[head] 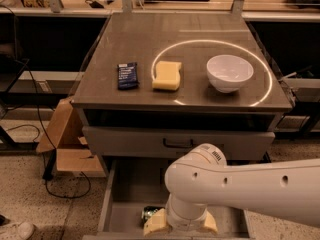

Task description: Pick green can from middle drawer and place on counter

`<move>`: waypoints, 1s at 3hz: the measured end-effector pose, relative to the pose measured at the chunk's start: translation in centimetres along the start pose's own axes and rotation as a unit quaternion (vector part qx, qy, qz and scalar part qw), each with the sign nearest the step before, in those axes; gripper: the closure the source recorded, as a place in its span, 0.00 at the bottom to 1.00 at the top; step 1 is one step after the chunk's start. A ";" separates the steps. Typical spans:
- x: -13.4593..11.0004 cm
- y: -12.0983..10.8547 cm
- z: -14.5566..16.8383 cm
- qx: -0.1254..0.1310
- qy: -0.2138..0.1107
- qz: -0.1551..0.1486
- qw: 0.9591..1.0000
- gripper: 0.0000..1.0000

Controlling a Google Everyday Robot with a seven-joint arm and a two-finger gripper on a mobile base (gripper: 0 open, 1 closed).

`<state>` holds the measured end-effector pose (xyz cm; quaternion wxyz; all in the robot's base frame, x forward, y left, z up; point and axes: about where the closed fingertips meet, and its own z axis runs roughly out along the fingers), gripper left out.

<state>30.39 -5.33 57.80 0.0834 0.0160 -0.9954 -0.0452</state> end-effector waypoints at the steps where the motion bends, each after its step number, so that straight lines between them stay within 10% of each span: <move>1: -0.7 0.3 0.7 0.001 -0.012 0.023 1.000 0.00; 3: -3.2 2.7 3.3 -0.013 -0.024 0.054 0.998 0.00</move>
Offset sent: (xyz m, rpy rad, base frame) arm 0.0283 0.0374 -0.0184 -0.0016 -0.0769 -0.1463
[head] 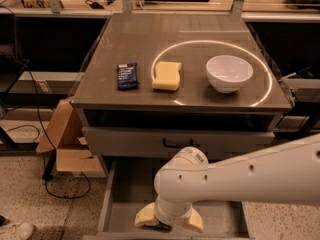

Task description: Pick green can from middle drawer and place on counter

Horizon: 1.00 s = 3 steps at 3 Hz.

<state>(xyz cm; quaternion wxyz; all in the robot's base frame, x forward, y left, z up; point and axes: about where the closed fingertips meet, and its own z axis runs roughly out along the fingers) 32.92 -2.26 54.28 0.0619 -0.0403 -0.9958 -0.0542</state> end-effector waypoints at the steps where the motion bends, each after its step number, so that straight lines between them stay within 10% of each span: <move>1: -1.3 0.6 2.0 0.000 0.006 0.013 1.000 0.00; 3: -3.2 2.3 5.6 -0.015 0.036 0.021 0.999 0.00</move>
Offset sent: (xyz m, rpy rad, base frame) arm 0.0347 0.0274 -0.0622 0.0436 0.0637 -0.0699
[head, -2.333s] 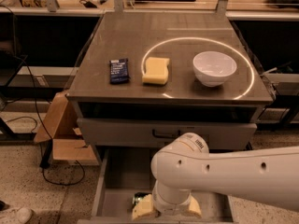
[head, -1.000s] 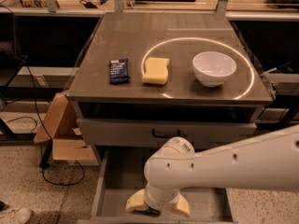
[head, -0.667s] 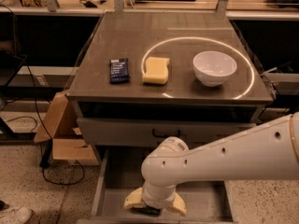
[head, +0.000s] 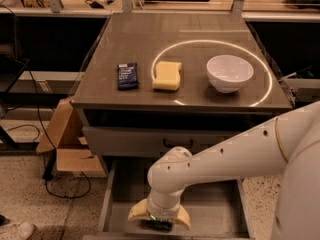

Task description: Pick green can from middle drawer and place on counter

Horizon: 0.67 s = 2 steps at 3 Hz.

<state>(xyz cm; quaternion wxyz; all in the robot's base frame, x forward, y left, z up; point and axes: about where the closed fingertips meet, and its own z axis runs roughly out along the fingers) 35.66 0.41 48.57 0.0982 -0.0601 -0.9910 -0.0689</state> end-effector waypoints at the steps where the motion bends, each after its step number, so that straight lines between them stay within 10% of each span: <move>1: -0.6 -0.1 1.4 -0.012 0.007 0.009 1.000 0.00; 2: -1.5 1.2 2.5 -0.029 0.007 0.010 1.000 0.00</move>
Offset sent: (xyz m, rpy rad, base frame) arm 0.0241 0.0309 -0.0371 0.0946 0.0064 -0.0558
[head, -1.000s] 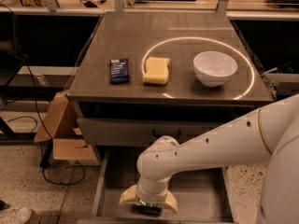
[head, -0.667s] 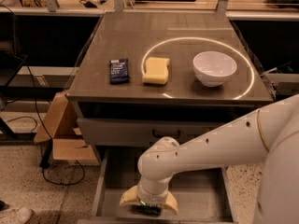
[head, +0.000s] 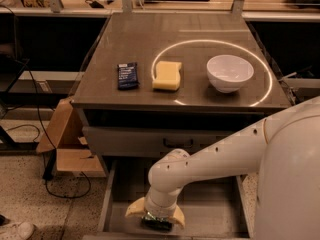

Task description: Pick green can from middle drawer and place on counter

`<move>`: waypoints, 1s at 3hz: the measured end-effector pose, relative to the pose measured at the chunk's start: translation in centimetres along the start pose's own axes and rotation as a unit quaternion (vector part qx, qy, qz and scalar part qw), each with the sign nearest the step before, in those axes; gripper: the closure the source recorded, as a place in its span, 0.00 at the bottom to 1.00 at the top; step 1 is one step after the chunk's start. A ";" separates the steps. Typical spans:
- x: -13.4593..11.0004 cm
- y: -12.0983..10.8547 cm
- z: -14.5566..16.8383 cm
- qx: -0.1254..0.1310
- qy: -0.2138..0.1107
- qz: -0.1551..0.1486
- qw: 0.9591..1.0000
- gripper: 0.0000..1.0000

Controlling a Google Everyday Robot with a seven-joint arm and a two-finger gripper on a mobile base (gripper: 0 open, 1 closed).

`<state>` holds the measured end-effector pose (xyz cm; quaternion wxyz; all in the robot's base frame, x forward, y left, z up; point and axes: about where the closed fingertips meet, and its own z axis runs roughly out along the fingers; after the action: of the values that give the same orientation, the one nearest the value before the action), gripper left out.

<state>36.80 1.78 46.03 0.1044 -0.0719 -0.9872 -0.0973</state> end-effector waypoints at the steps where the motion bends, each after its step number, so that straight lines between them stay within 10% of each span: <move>1: -0.4 1.6 0.8 -0.014 0.002 -0.006 1.000 0.00; 3: -1.2 4.7 1.5 -0.036 -0.002 -0.045 0.998 0.00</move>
Offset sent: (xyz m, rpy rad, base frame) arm 0.0162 0.0570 -0.0083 0.1023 -0.0129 0.0351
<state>38.43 6.49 45.16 0.0950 -0.0310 -0.9855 -0.1373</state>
